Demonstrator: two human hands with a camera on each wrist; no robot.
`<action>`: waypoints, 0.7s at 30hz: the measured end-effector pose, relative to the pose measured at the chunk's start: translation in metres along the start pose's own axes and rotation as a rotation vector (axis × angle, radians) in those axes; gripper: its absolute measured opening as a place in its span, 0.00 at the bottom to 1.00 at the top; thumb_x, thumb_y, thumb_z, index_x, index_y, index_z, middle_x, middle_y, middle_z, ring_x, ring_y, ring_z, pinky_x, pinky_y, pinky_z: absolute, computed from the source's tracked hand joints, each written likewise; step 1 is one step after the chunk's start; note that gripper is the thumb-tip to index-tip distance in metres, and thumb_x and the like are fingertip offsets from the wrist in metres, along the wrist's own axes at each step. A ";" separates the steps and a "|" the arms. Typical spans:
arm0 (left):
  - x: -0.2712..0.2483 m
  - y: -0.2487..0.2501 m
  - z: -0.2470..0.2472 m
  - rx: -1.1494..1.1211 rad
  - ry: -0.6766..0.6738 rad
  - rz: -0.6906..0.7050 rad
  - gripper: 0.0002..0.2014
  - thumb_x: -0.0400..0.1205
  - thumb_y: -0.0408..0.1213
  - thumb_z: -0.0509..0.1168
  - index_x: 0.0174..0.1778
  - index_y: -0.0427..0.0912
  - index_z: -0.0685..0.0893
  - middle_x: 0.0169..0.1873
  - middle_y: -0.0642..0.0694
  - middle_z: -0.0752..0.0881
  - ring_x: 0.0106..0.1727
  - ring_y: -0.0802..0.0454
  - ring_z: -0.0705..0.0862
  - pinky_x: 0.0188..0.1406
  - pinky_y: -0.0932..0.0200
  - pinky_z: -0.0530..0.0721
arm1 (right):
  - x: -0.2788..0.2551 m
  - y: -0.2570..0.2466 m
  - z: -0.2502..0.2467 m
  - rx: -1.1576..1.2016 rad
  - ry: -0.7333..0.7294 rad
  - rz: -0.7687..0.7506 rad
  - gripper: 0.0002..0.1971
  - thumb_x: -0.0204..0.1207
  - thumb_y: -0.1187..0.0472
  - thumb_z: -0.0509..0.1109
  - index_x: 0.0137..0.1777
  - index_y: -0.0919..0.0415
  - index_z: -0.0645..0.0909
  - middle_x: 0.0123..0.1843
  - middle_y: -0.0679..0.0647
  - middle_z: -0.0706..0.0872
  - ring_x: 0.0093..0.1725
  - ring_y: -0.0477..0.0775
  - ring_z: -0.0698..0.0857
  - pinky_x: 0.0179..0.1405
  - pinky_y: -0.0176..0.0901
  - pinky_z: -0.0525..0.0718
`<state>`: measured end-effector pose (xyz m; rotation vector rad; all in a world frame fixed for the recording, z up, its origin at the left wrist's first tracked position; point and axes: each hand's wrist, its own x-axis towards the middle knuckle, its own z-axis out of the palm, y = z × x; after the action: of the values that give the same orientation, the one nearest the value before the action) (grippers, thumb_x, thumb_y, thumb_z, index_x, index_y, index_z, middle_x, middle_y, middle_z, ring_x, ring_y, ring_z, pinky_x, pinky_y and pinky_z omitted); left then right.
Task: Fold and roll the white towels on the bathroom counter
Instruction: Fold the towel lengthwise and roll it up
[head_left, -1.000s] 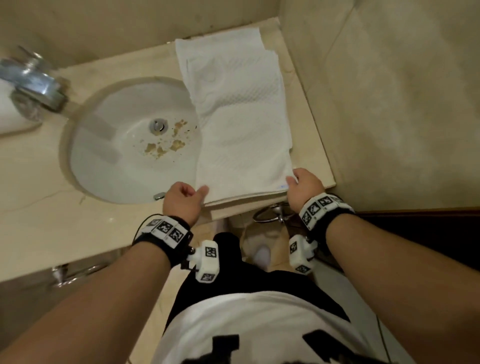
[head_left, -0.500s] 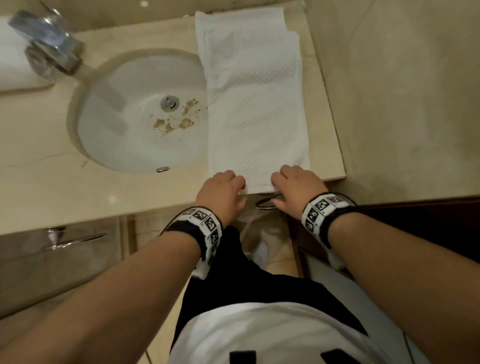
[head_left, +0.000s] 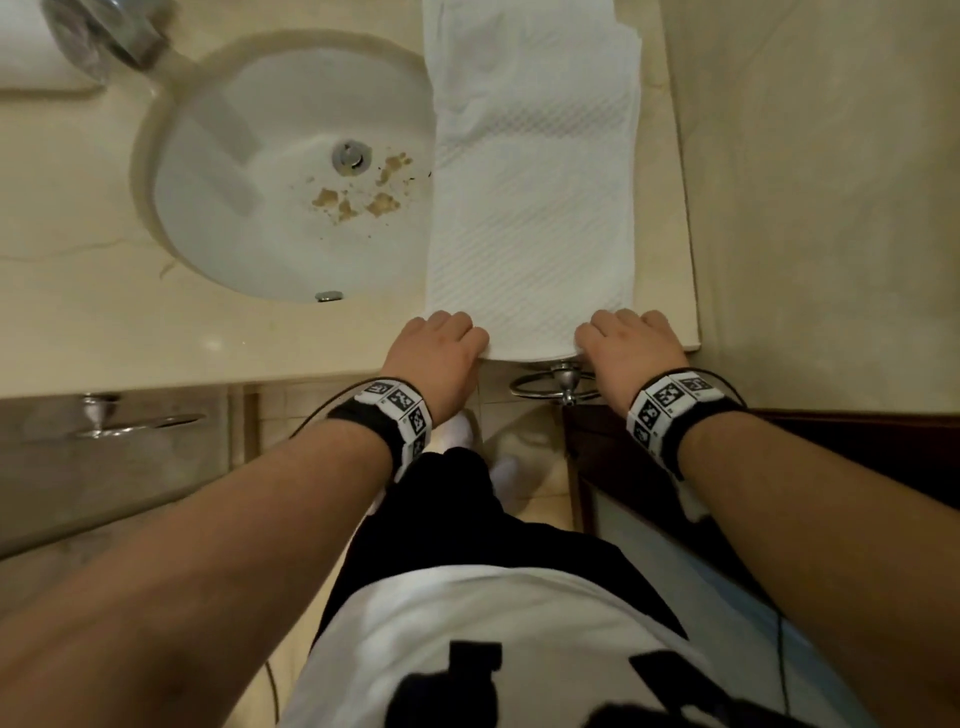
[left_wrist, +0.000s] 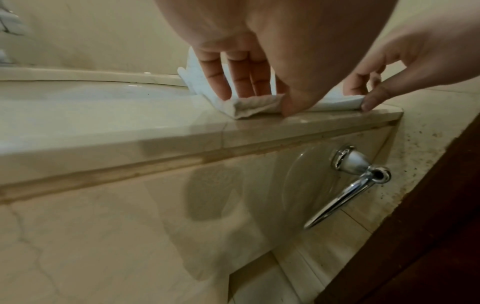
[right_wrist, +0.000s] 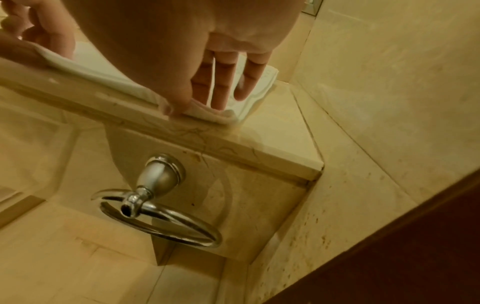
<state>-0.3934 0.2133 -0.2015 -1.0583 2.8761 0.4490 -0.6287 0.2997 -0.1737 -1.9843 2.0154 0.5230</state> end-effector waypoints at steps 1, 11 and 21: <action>-0.001 -0.001 -0.001 -0.004 -0.016 -0.014 0.09 0.73 0.34 0.74 0.48 0.43 0.86 0.44 0.43 0.85 0.45 0.37 0.83 0.40 0.47 0.80 | 0.000 -0.001 -0.001 0.015 -0.012 0.025 0.14 0.76 0.67 0.60 0.59 0.56 0.78 0.57 0.55 0.80 0.59 0.61 0.79 0.56 0.54 0.70; 0.016 -0.035 -0.030 -0.254 -0.227 -0.256 0.09 0.85 0.46 0.69 0.53 0.46 0.86 0.48 0.45 0.87 0.50 0.42 0.84 0.51 0.48 0.83 | 0.026 0.018 -0.023 0.275 -0.226 0.320 0.06 0.84 0.50 0.66 0.46 0.48 0.75 0.37 0.41 0.79 0.38 0.50 0.76 0.55 0.54 0.66; 0.043 -0.044 -0.046 0.042 -0.298 -0.052 0.12 0.81 0.51 0.72 0.53 0.51 0.79 0.52 0.49 0.82 0.55 0.43 0.80 0.54 0.47 0.73 | 0.047 0.017 -0.051 0.165 -0.308 0.337 0.16 0.72 0.40 0.77 0.49 0.49 0.81 0.49 0.48 0.85 0.54 0.58 0.84 0.55 0.55 0.73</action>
<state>-0.3958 0.1412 -0.1747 -0.9648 2.5806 0.4943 -0.6441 0.2351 -0.1468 -1.3801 2.1204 0.6629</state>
